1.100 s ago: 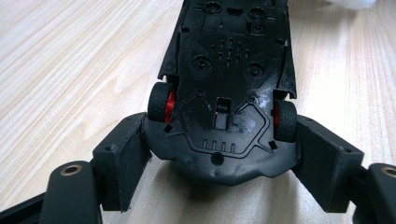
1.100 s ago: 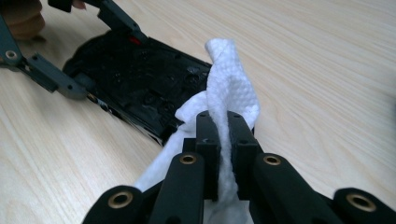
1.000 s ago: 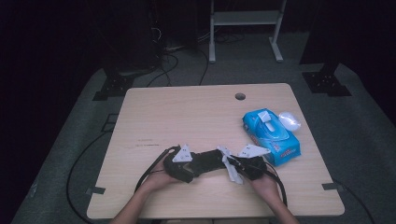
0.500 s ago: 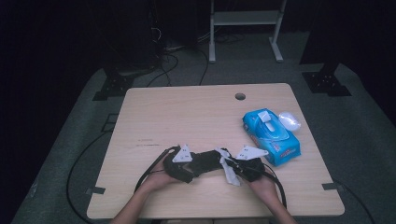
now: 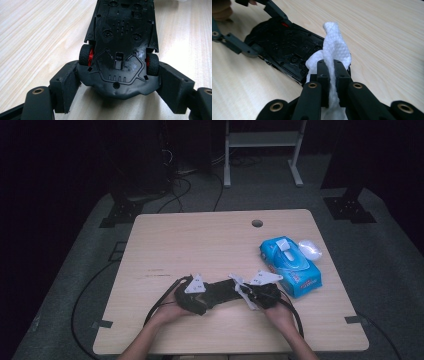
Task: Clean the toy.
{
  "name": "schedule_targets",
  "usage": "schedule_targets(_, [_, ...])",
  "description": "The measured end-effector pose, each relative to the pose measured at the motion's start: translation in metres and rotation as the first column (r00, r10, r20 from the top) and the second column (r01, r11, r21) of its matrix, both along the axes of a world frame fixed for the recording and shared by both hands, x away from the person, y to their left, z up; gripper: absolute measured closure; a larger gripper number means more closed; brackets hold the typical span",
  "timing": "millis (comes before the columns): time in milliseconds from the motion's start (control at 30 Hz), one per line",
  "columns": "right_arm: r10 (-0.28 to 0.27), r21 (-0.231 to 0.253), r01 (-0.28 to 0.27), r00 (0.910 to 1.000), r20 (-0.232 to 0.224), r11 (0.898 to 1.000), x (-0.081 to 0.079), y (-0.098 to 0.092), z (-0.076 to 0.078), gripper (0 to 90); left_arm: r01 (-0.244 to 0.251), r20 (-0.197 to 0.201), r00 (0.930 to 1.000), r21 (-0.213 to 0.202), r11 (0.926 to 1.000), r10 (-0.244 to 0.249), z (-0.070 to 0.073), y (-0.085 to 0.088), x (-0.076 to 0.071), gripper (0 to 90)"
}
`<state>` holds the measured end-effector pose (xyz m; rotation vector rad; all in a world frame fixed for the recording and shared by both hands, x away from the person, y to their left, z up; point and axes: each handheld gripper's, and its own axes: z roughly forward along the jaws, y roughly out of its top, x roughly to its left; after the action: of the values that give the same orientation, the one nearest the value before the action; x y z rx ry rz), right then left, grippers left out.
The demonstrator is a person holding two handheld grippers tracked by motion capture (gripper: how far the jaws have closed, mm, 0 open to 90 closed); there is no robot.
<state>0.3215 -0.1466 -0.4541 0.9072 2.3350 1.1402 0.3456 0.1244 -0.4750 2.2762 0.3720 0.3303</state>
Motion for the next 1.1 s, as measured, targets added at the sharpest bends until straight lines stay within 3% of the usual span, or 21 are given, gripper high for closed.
schedule_targets(200, [-0.001,0.002,0.001,0.9990,-0.044,1.000,0.012,0.002,0.003,84.9,-0.015,-0.001,0.9999,-0.001,0.9999,0.015,0.000,0.004,0.002,24.1])
schedule_targets(300, [-0.007,0.014,0.008,0.9983,-0.059,1.000,0.009,-0.006,0.002,84.8,-0.005,0.000,1.0000,0.005,1.0000,0.005,0.000,0.003,0.002,24.1])
schedule_targets(467, [-0.019,-0.016,0.018,0.9969,-0.076,1.000,0.001,-0.021,0.002,84.8,-0.008,-0.002,1.0000,0.006,1.0000,0.008,0.000,0.003,0.001,24.1])
schedule_targets(733, [-0.037,0.065,0.040,0.9982,-0.048,0.997,-0.011,-0.046,0.022,84.8,-0.005,-0.005,1.0000,-0.004,1.0000,0.005,0.000,0.003,0.002,24.1])
schedule_targets(833, [-0.023,0.085,0.027,0.9986,-0.049,0.996,-0.012,-0.043,0.027,84.8,-0.001,-0.007,1.0000,-0.004,1.0000,0.001,0.000,0.002,0.002,24.1])
schedule_targets(900, [0.016,0.082,-0.012,0.9987,-0.048,0.997,-0.008,-0.024,0.025,84.8,0.007,-0.008,0.9999,-0.007,0.9999,-0.007,0.000,0.001,0.001,24.1])
schedule_targets(1100, [0.058,0.074,-0.052,0.9951,-0.080,0.996,0.007,0.015,0.011,84.8,0.049,-0.012,0.9987,-0.015,0.9987,-0.049,-0.001,-0.003,-0.003,24.1])
